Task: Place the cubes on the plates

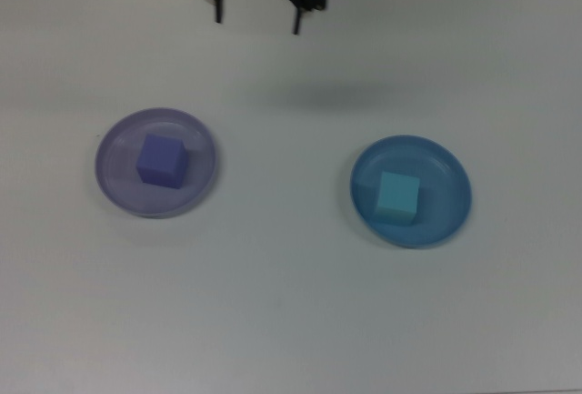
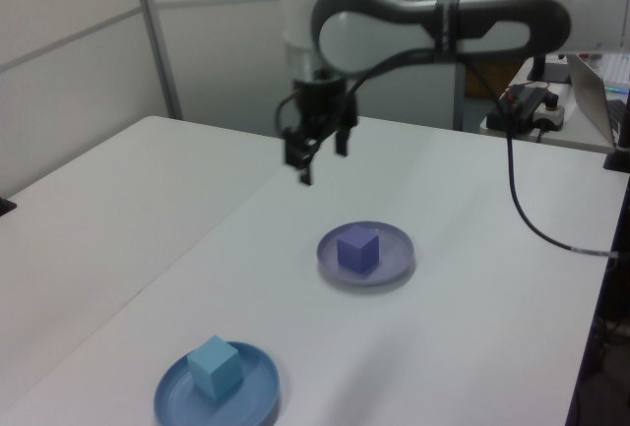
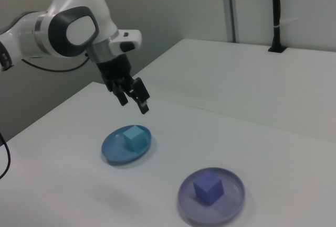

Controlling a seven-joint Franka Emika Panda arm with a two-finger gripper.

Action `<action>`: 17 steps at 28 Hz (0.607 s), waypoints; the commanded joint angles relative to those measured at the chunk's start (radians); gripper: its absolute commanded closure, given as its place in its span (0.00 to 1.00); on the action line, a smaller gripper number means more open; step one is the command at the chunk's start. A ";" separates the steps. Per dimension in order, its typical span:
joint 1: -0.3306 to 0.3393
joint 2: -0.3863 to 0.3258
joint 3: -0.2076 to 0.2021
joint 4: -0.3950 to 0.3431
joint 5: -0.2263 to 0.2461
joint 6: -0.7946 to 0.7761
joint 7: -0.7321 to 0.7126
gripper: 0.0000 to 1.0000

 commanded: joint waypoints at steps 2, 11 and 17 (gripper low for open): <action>-0.081 -0.027 -0.001 -0.038 0.020 -0.033 -0.121 0.00; -0.153 -0.032 -0.007 -0.046 0.064 -0.037 -0.184 0.00; -0.165 -0.030 -0.008 -0.034 0.093 -0.029 -0.183 0.00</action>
